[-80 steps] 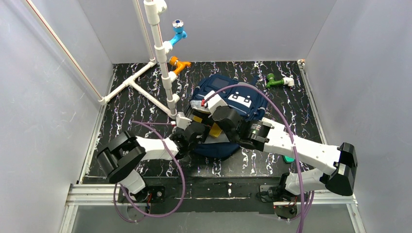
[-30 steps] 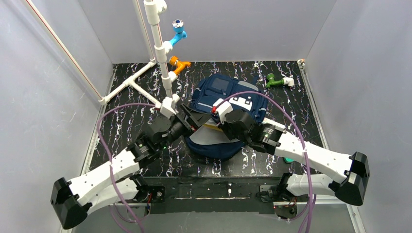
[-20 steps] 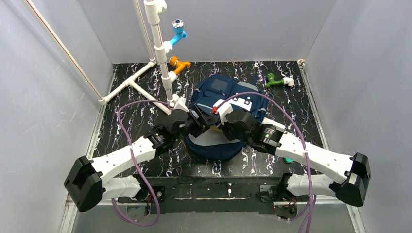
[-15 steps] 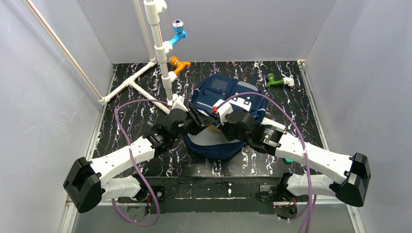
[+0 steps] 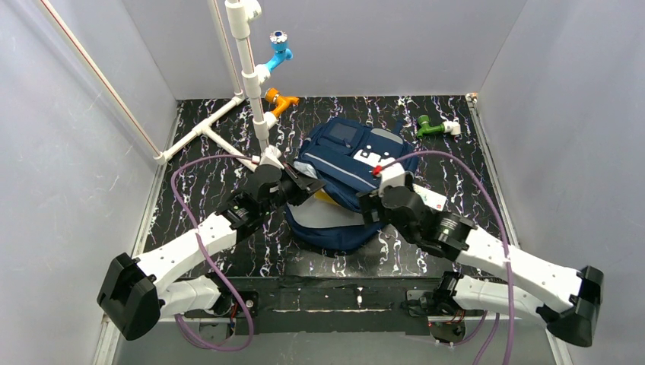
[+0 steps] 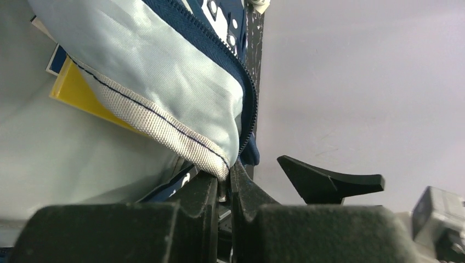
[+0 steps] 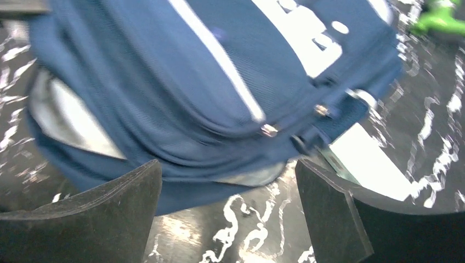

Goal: Pack the student bag
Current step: Zip the student bag at the center of the board.

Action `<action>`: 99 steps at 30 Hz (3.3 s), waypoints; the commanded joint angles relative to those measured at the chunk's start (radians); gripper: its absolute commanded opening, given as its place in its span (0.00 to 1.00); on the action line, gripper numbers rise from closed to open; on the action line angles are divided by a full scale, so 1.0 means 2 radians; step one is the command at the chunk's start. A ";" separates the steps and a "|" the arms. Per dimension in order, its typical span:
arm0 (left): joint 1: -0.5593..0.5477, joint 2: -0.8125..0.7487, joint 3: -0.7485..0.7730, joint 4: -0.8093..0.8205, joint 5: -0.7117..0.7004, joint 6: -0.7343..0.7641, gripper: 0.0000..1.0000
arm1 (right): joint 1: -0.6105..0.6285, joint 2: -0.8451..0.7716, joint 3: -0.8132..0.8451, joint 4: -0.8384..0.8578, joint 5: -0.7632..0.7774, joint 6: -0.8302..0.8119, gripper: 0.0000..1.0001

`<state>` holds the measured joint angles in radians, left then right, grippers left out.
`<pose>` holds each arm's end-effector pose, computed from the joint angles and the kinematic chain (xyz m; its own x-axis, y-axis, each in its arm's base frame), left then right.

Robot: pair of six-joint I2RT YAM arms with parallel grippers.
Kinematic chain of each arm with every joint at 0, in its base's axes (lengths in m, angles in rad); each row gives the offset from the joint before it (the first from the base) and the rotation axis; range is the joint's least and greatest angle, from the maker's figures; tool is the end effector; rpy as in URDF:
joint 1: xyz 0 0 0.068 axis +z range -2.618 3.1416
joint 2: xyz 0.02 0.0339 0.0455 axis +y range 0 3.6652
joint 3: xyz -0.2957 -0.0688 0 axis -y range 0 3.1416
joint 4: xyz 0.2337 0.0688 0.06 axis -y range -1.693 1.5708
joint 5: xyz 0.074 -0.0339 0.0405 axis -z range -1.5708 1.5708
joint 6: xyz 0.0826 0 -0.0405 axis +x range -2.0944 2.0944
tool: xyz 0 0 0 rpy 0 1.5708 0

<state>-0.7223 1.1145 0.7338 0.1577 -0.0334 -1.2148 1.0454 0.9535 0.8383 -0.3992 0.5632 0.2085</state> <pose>0.2131 -0.1841 0.3132 -0.6542 -0.6721 -0.3468 0.0662 0.4059 -0.9115 0.1450 0.1623 0.3166 -0.3446 -0.2454 -0.9061 -0.4365 0.8964 -0.0768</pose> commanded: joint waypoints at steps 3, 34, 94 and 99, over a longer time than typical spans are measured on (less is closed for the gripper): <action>0.021 -0.013 0.020 0.020 0.008 -0.042 0.00 | -0.040 -0.073 -0.059 -0.014 0.126 0.062 0.98; 0.106 0.040 0.077 0.051 0.151 -0.153 0.00 | -0.296 0.064 -0.164 0.245 -0.262 -0.061 0.54; 0.106 0.036 0.010 0.082 0.187 -0.099 0.00 | -0.262 0.061 -0.126 0.078 -0.331 0.043 0.01; 0.106 -0.004 -0.049 0.084 0.175 -0.048 0.00 | -0.226 0.072 -0.106 0.073 -0.387 0.066 0.01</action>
<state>-0.5060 1.1851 0.7094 0.2981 0.3237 -1.4189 0.5255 1.0935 0.5865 -0.2325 -0.0689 0.2390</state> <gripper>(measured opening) 0.047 0.085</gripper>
